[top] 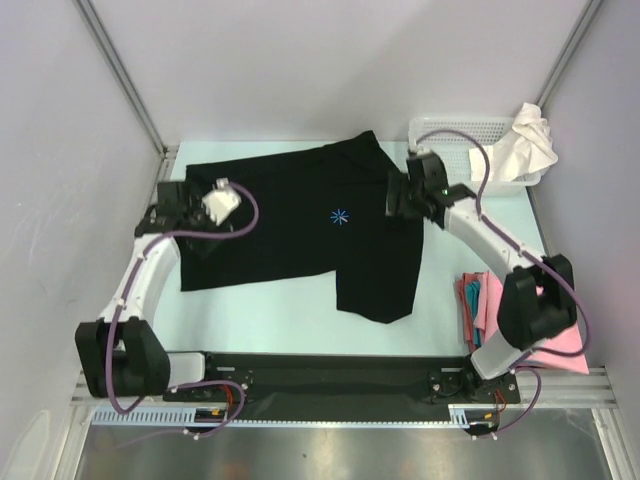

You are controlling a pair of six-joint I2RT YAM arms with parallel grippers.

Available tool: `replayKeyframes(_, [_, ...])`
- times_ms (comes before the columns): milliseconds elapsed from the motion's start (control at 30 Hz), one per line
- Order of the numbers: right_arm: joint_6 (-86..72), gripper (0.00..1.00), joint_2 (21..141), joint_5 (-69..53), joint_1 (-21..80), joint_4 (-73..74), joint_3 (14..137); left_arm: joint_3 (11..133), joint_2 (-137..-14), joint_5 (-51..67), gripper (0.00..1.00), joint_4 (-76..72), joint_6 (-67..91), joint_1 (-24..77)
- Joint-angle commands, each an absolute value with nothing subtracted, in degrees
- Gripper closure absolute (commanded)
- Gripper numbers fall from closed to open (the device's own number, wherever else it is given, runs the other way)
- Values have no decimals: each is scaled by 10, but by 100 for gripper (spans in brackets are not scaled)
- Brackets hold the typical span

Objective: Fold and stack the t-shirts
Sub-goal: Flatten the tshirt out

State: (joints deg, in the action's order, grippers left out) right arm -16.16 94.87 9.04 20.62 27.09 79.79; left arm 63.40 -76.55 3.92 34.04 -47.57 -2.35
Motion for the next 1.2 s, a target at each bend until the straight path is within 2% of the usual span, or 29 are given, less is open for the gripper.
replayKeyframes(0, [-214, 19, 891, 61, 216, 329, 678, 523, -739, 39, 11, 399, -581, -39])
replayKeyframes(133, [-255, 20, 834, 28, 242, 322, 569, 434, -710, -53, 6, 331, -645, -65])
replayKeyframes(467, [-307, 23, 828, -25, 272, 283, 449, 367, -775, -93, 6, 170, -662, -83])
replayKeyframes(567, [-312, 32, 827, -30, 278, 280, 429, 355, -805, -101, 9, 129, -662, -84])
replayKeyframes(600, [-313, 42, 827, -32, 281, 280, 425, 355, -810, -93, 11, 127, -657, -84])
replayKeyframes(633, [-316, 48, 828, -35, 282, 278, 421, 355, -819, -91, 22, 127, -650, -84])
replayKeyframes(667, [-316, 61, 827, -38, 283, 279, 417, 354, -822, -87, 30, 127, -645, -83])
replayKeyframes(700, [-317, 70, 825, -39, 283, 279, 417, 352, -822, -83, 39, 129, -642, -84])
replayKeyframes(733, [-316, 78, 818, -40, 283, 284, 417, 352, -821, -71, 58, 134, -632, -84])
replayKeyframes(767, [-316, 93, 811, -39, 282, 287, 423, 353, -815, -64, 70, 148, -627, -84])
replayKeyframes(800, [-316, 100, 803, -35, 280, 293, 426, 355, -809, -60, 84, 153, -621, -84])
replayKeyframes(833, [-315, 100, 781, -31, 279, 306, 431, 355, -791, -58, 100, 152, -608, -83])
replayKeyframes(967, [-303, 100, 716, -18, 273, 357, 482, 364, -725, -55, 100, 167, -584, -91])
replayKeyframes(1167, [-279, 100, 604, -11, 276, 446, 620, 493, -662, -25, 100, 330, -529, -152])
